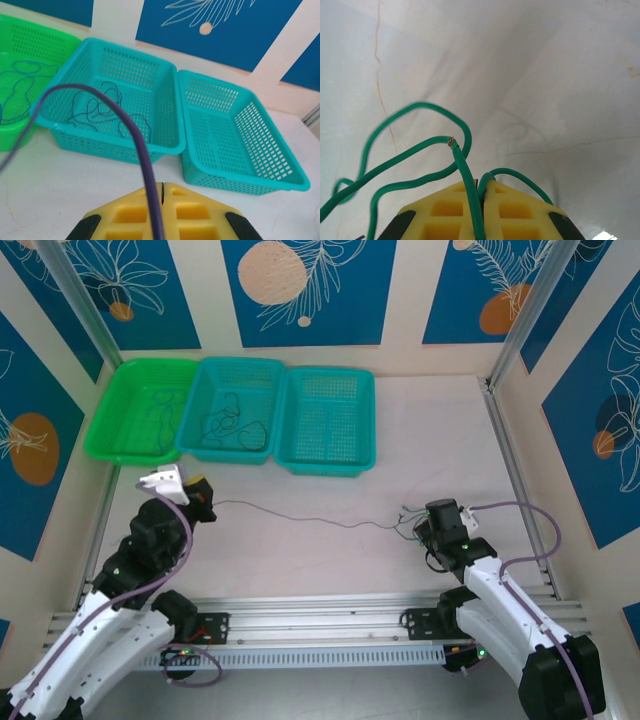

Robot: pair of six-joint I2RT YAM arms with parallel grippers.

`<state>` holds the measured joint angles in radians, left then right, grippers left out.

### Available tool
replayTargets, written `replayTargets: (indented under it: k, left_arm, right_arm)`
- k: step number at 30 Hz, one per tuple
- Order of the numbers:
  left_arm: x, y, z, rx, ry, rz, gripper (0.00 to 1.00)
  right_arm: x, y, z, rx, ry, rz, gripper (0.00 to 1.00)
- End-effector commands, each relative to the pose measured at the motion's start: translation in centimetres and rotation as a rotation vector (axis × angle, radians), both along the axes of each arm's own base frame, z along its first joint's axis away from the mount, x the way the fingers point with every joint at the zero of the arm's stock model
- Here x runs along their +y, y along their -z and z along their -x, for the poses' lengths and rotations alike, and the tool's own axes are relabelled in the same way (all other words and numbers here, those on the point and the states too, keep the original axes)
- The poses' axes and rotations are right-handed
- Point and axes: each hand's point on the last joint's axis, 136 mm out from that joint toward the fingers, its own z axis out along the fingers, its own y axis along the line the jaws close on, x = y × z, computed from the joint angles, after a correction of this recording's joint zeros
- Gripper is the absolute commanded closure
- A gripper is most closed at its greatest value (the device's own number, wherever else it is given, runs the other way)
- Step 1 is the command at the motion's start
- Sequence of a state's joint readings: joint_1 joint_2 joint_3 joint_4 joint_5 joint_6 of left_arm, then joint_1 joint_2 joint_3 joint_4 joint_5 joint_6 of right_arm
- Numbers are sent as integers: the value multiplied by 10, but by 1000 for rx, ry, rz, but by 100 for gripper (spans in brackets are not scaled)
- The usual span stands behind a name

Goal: Untangle the cables

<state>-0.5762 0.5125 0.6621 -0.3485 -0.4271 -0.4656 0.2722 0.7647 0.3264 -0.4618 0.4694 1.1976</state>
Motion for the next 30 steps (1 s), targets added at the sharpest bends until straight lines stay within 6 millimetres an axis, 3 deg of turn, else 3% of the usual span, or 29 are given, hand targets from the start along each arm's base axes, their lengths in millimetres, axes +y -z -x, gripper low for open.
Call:
replayTargets:
  k: [1, 4, 8, 11, 16, 19, 21, 26, 30]
  left_arm:
    - [-4, -16, -5, -28, 26, -19, 100]
    - [10, -33, -6, -49, -26, -104, 100]
    - [72, -52, -3, -43, -306, -387, 100]
    - [90, -63, -2, -33, -379, -460, 100]
    - [73, -61, -13, -24, -287, -360, 100]
    - [31, -64, -22, -82, -79, -218, 100]
    - [10, -72, -24, -113, 14, -138, 100]
    - [7, -100, -31, -144, 12, -121, 100]
    - [4, -122, -43, -169, 4, -142, 100]
  right_arm:
    - [9, -8, -3, -6, -87, -1, 100]
    - [0, -7, 1, 33, -42, 19, 100]
    - [-25, 11, 19, 92, 185, -79, 96]
    - [-36, 14, 20, 83, 277, -140, 99]
    - [-37, 4, 4, 41, 209, -134, 100]
    - [-19, -5, -8, 12, 58, -164, 100]
    - [4, -18, -20, -37, -113, -202, 100]
    - [52, -41, -20, -57, -389, -273, 100]
    - [69, -49, -14, -39, -481, -242, 100]
